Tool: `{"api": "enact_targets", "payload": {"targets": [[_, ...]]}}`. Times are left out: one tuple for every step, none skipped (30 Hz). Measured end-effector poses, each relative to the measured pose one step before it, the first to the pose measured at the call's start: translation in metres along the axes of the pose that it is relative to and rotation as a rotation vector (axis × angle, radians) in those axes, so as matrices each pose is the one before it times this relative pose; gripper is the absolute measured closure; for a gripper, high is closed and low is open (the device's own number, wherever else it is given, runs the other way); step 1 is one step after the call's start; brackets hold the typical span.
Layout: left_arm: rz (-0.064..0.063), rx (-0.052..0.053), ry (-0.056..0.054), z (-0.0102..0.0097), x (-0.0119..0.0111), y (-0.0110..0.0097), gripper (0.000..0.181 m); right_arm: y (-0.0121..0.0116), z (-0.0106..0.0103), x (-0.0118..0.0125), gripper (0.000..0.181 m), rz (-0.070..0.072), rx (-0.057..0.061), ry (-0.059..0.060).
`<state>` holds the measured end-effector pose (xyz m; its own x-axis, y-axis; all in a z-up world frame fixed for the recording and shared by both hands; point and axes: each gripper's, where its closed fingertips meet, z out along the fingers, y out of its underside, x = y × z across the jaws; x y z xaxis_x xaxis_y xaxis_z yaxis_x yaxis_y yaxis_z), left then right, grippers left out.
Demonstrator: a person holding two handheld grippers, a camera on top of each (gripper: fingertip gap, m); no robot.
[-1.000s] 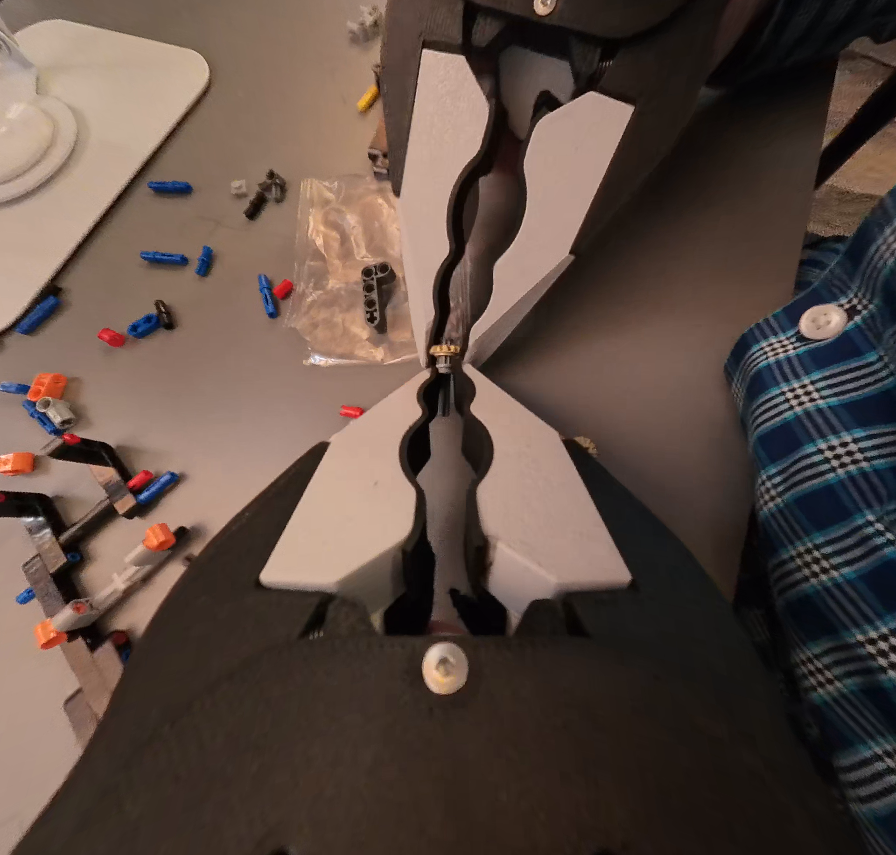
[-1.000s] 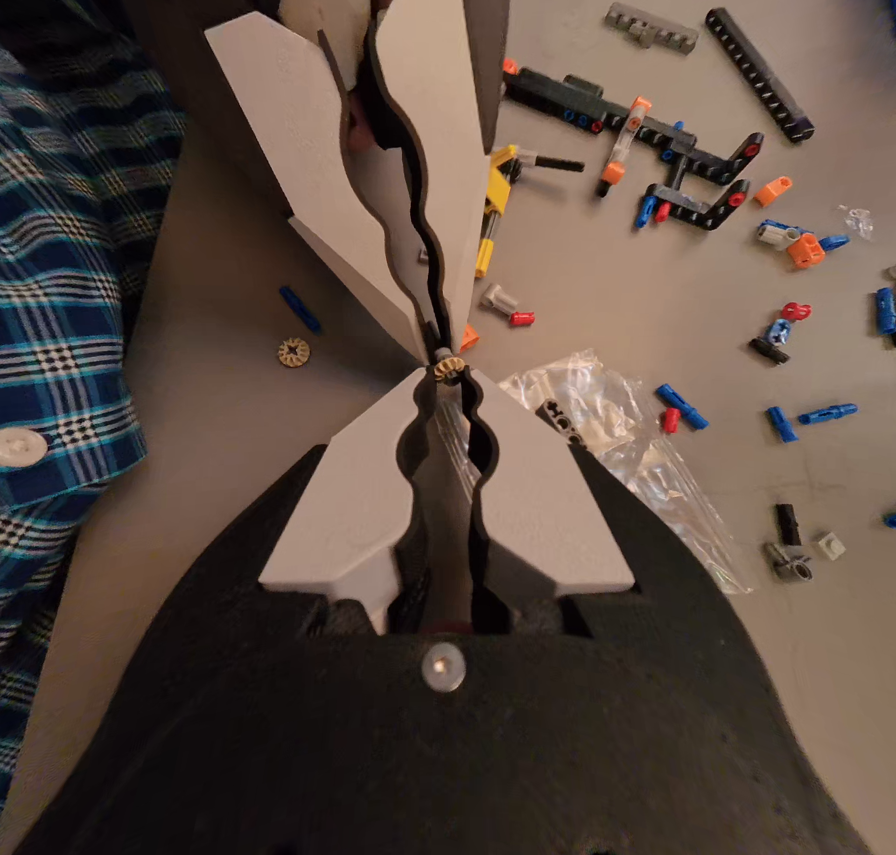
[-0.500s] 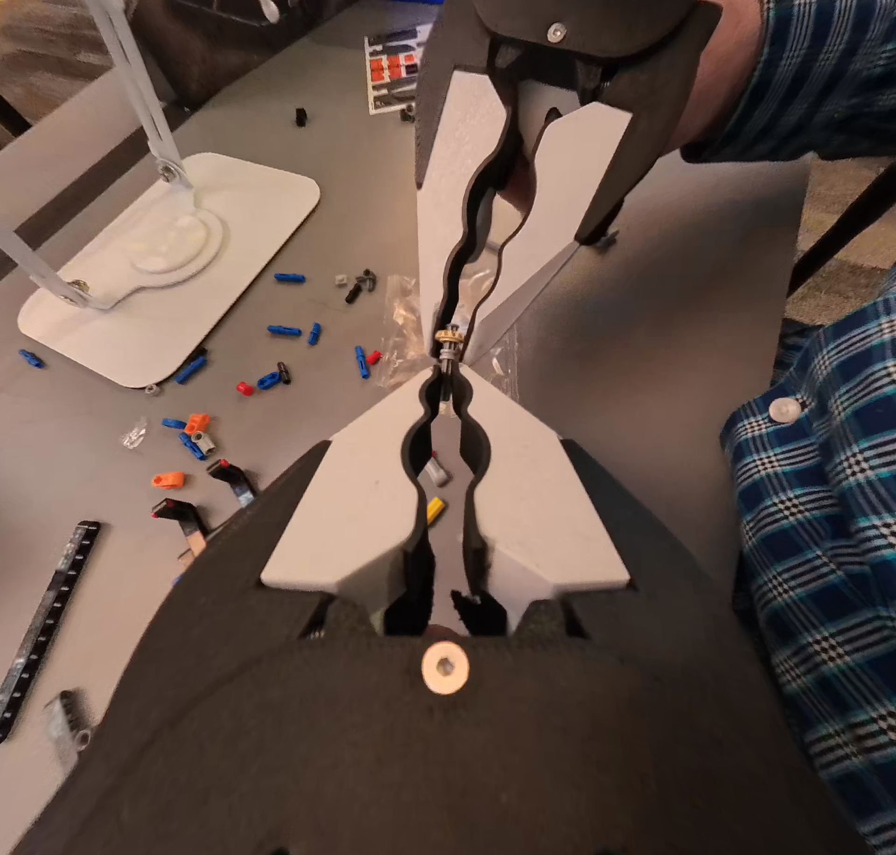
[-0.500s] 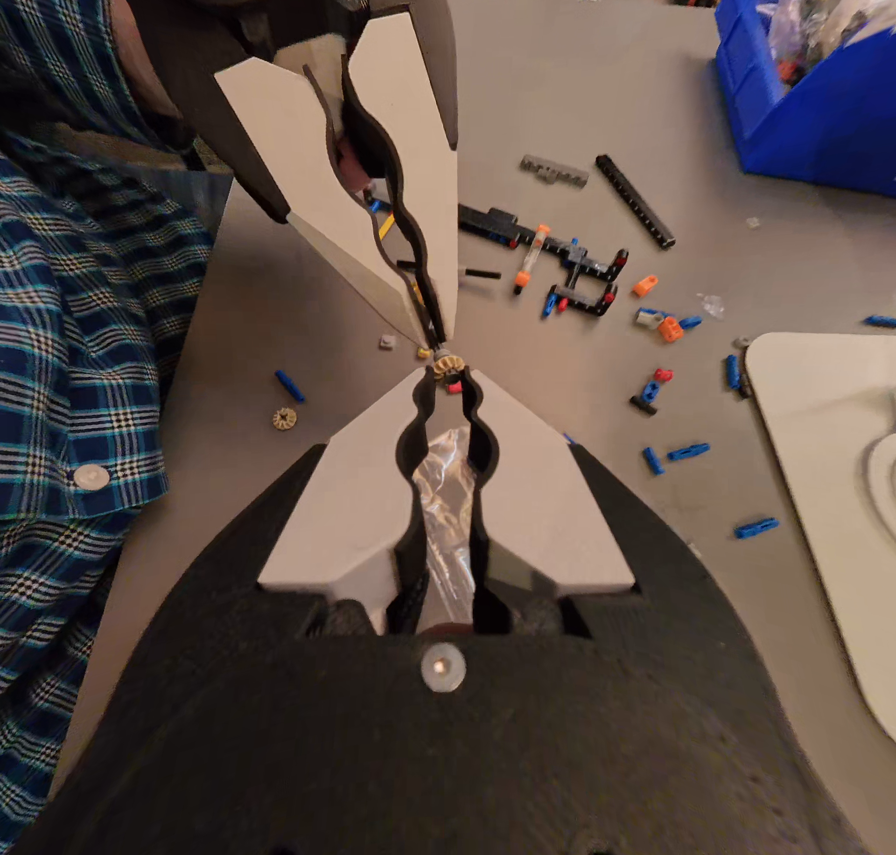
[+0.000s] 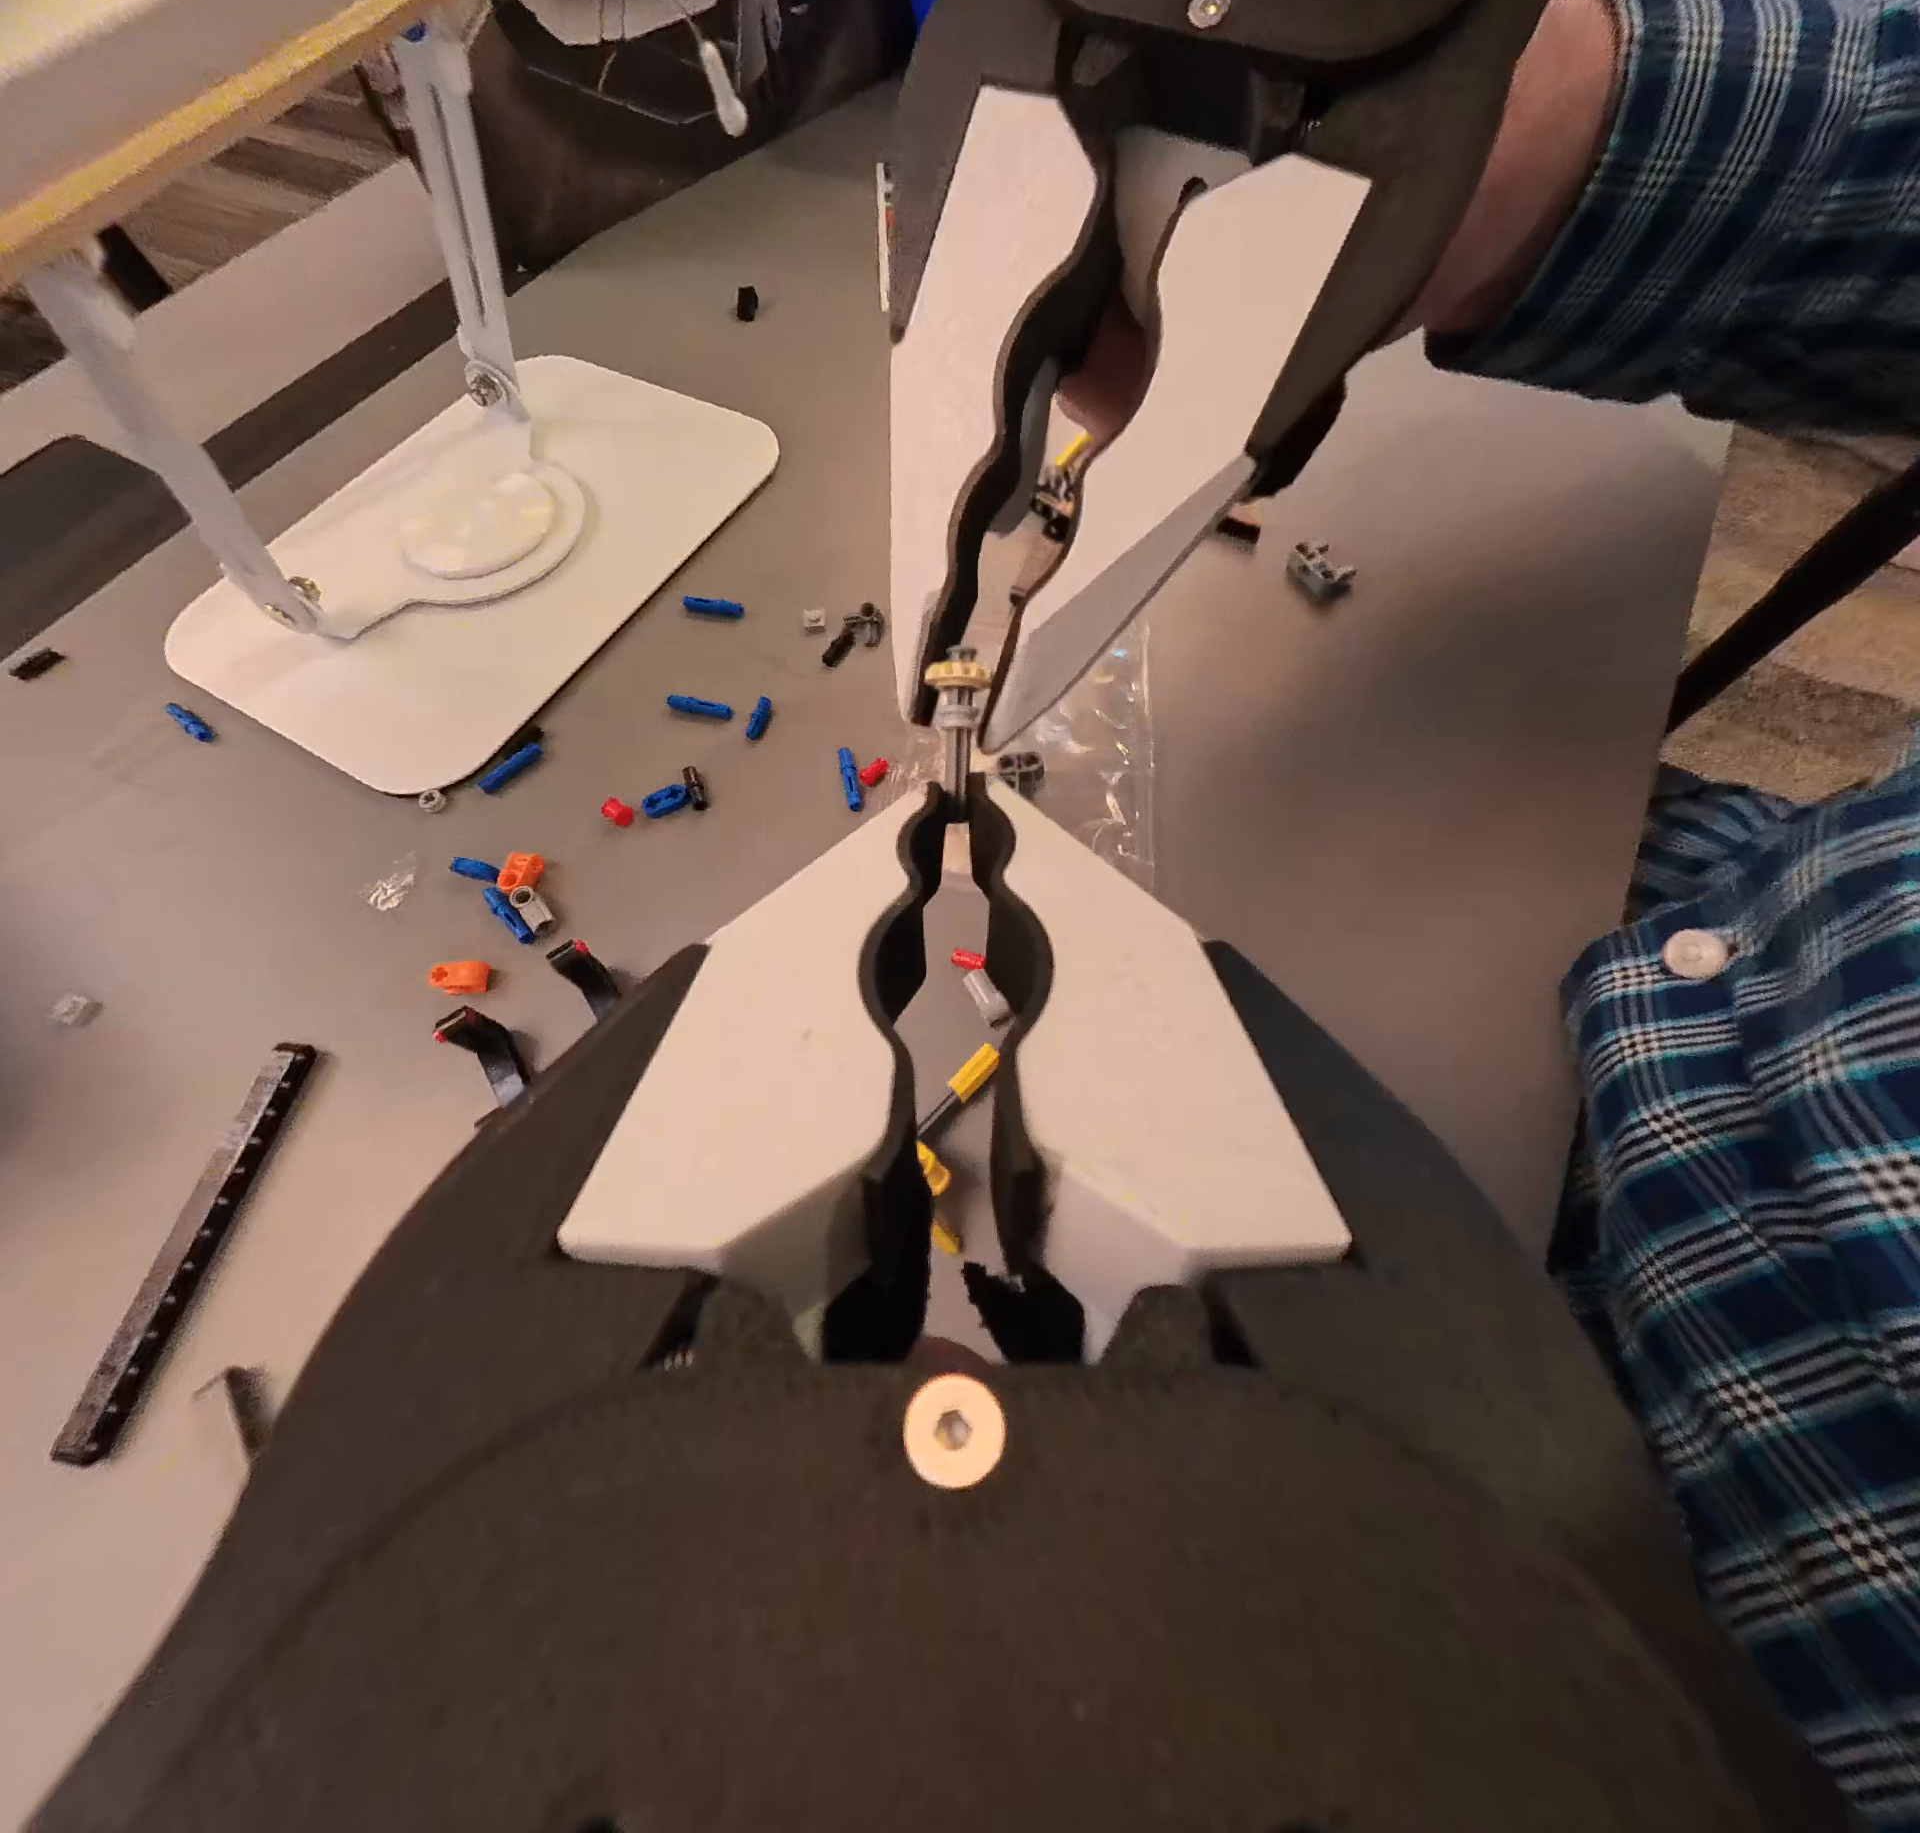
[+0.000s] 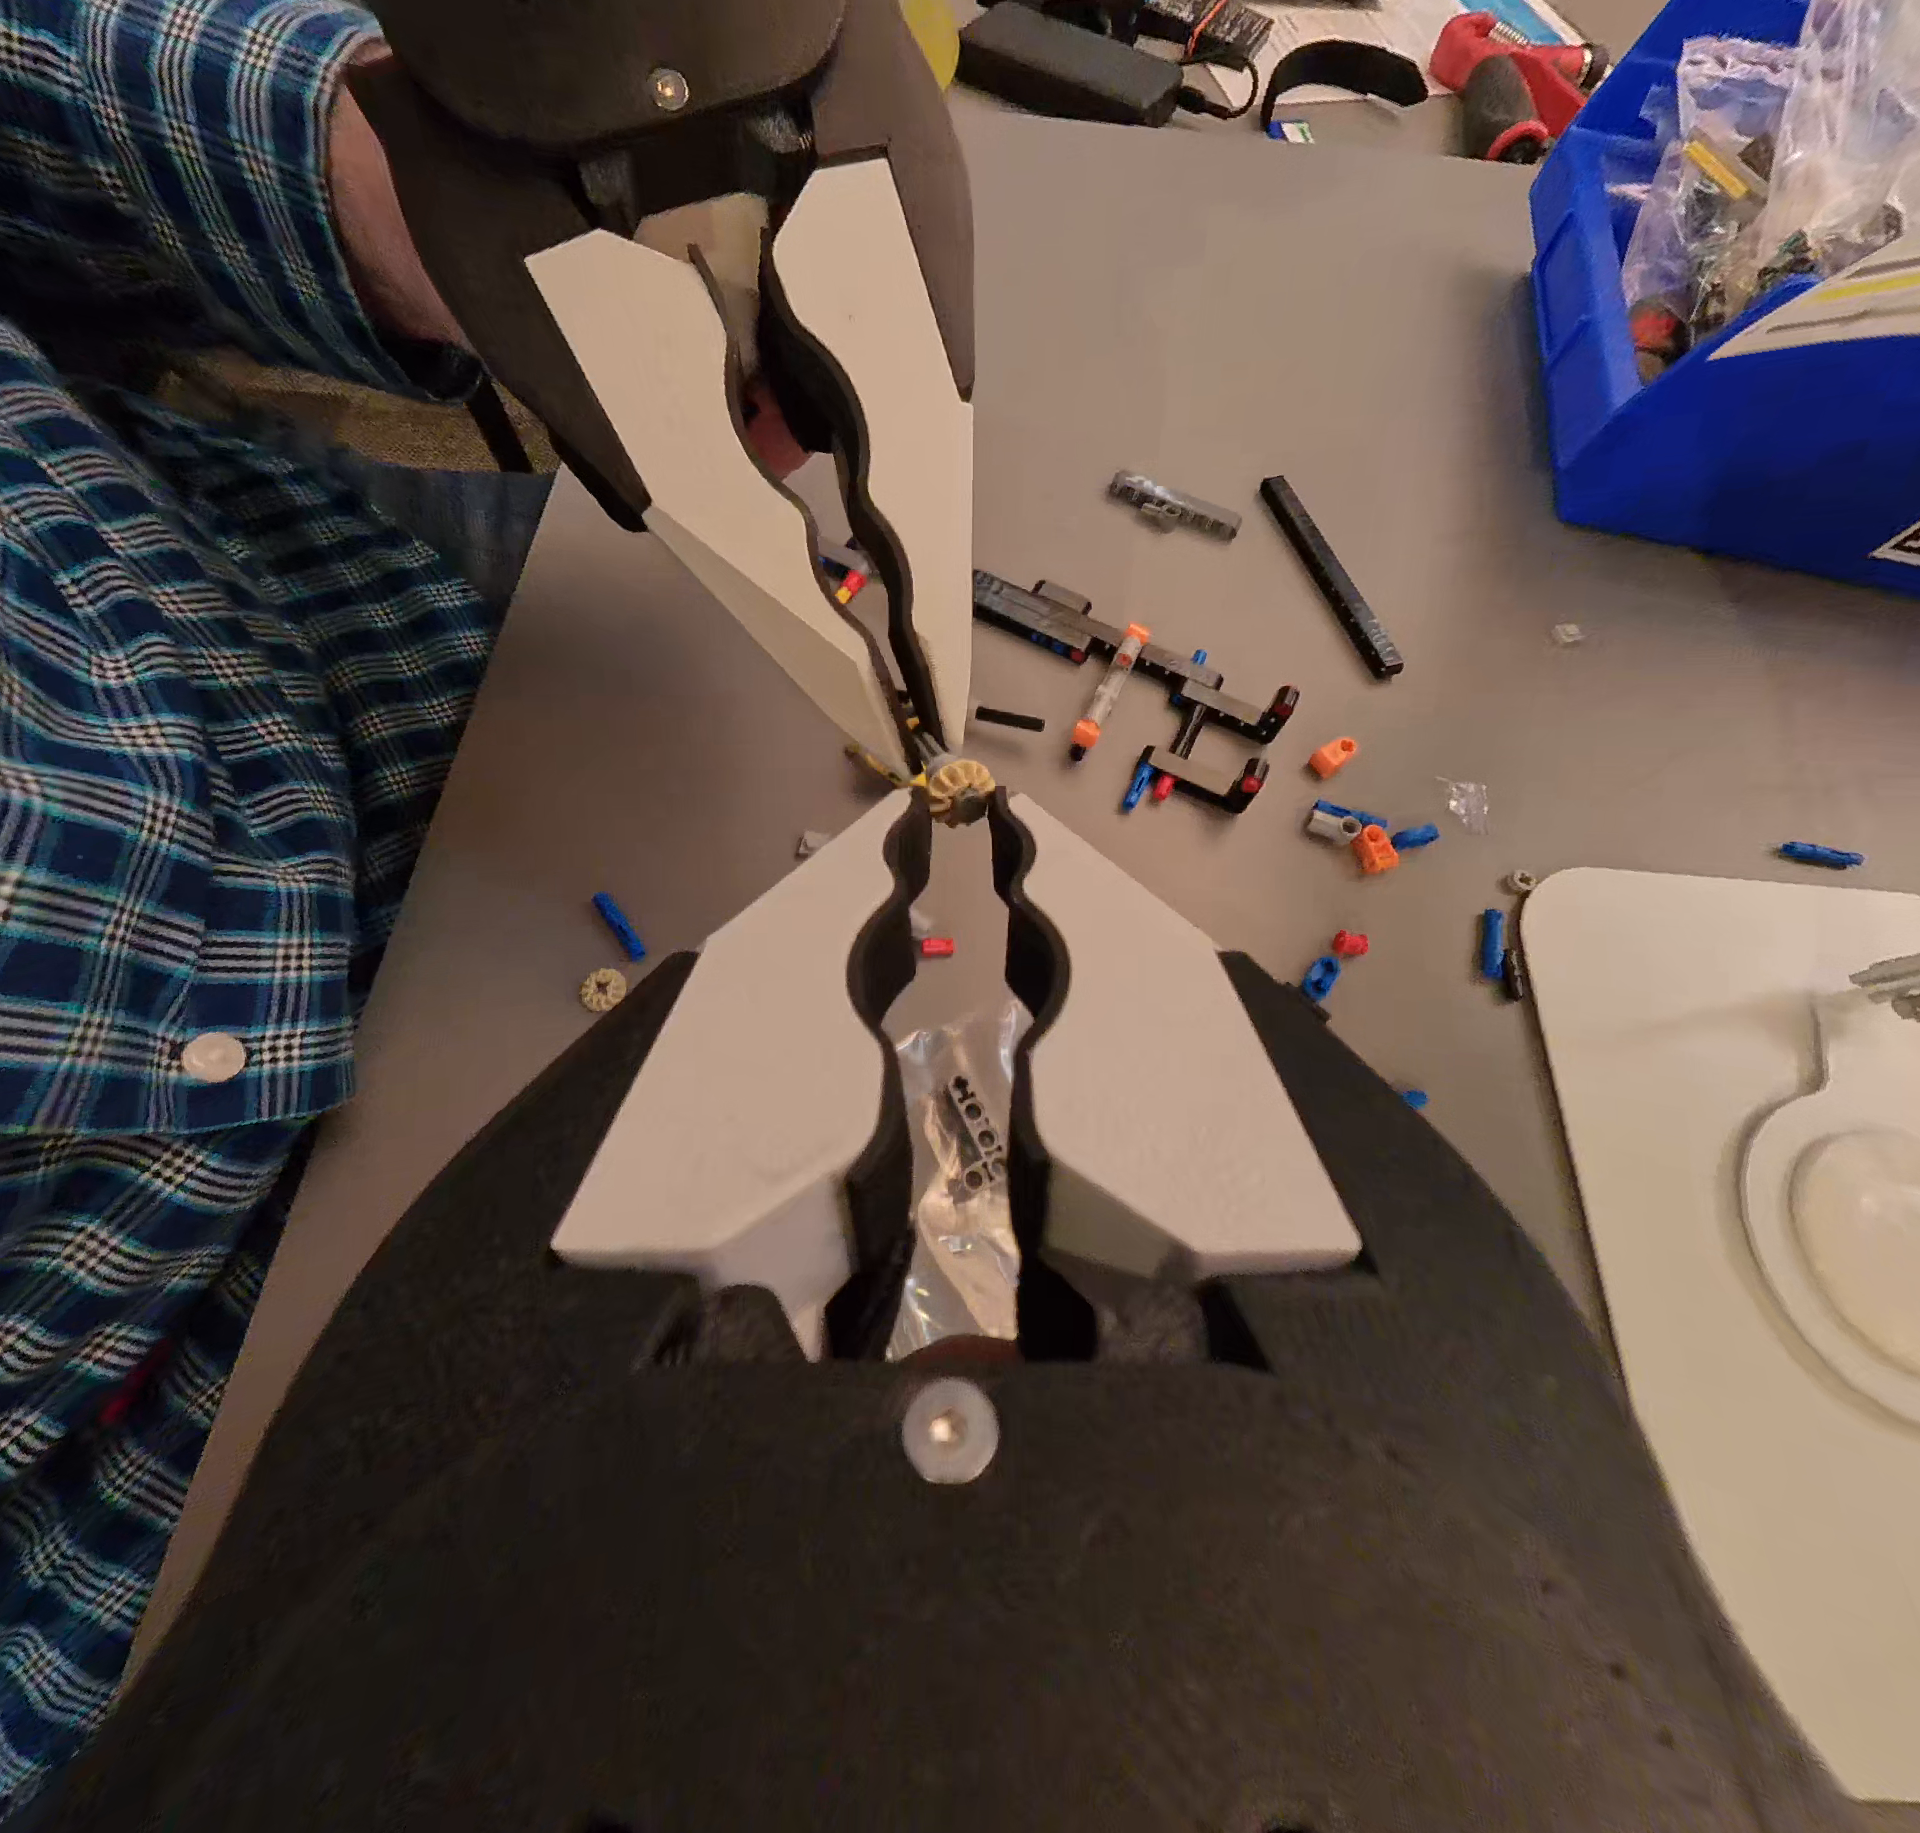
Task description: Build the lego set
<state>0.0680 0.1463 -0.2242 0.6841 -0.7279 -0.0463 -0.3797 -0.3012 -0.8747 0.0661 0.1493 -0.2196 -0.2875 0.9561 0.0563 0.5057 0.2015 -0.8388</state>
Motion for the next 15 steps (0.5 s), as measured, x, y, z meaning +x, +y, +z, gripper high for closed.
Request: {"api": "enact_targets", "payload": {"targets": [[-0.0285, 0.0108, 0.0026, -0.00124, -0.00193, -0.00091, 0.180, -0.00260, 0.00063, 0.00229, 0.172, -0.0036, 0.0013, 0.0063], [-0.0310, 0.0102, 0.0102, -0.00113, -0.00112, -0.00063, 0.180, -0.00263, 0.00072, 0.00179, 0.172, -0.0074, 0.0006, 0.0049], [-0.0276, 0.0125, 0.0088, -0.00134, -0.00142, -0.00083, 0.180, -0.00227, 0.00091, 0.00156, 0.172, -0.0089, -0.0008, 0.0037], [-0.0309, 0.0146, 0.0068, -0.00175, -0.00211, -0.00115, 0.180, -0.00201, 0.00105, 0.00214, 0.172, -0.0051, -0.0015, 0.0066], [-0.0301, 0.0129, 0.0092, -0.00206, -0.00195, -0.00140, 0.180, -0.00223, 0.00079, 0.00242, 0.173, -0.0008, 0.0021, 0.0067], [-0.0214, 0.0073, 0.0033, -0.00205, -0.00273, -0.00070, 0.180, -0.00276, 0.00062, 0.00203, 0.172, 0.0020, 0.0067, 0.0033], [-0.0147, 0.0074, -0.0036, -0.00209, -0.00353, -0.00071, 0.180, -0.00280, 0.00039, 0.00180, 0.171, 0.0033, 0.0075, 0.0028], [-0.0148, 0.0130, 0.0044, -0.00212, -0.00223, -0.00180, 0.180, -0.00242, 0.00032, 0.00165, 0.170, 0.0020, 0.0050, 0.0026], [-0.0199, 0.0148, 0.0035, -0.00206, -0.00227, -0.00230, 0.180, -0.00165, 0.00057, 0.00200, 0.169, 0.0003, 0.0012, 0.0069], [-0.0215, 0.0118, -0.0050, -0.00179, -0.00332, -0.00175, 0.180, -0.00118, 0.00056, 0.00263, 0.168, -0.0007, 0.0000, 0.0114], [-0.0222, 0.0107, 0.0022, -0.00153, -0.00236, -0.00133, 0.180, -0.00148, 0.00042, 0.00240, 0.165, 0.0000, 0.0015, 0.0110], [-0.0275, 0.0119, 0.0081, -0.00123, -0.00161, -0.00128, 0.180, -0.00201, 0.00017, 0.00243, 0.163, 0.0008, 0.0049, 0.0121], [-0.0282, 0.0104, 0.0035, -0.00119, -0.00219, -0.00096, 0.180, -0.00263, -0.00043, 0.00289, 0.161, -0.0020, 0.0070, 0.0173], [-0.0250, 0.0026, 0.0001, -0.00114, -0.00275, 0.00025, 0.180, -0.00259, -0.00074, 0.00270, 0.159, -0.0052, 0.0051, 0.0185], [-0.0204, 0.0051, 0.0022, -0.00149, -0.00231, -0.00053, 0.180, -0.00185, -0.00077, 0.00260, 0.159, -0.0085, -0.0019, 0.0195]]}}
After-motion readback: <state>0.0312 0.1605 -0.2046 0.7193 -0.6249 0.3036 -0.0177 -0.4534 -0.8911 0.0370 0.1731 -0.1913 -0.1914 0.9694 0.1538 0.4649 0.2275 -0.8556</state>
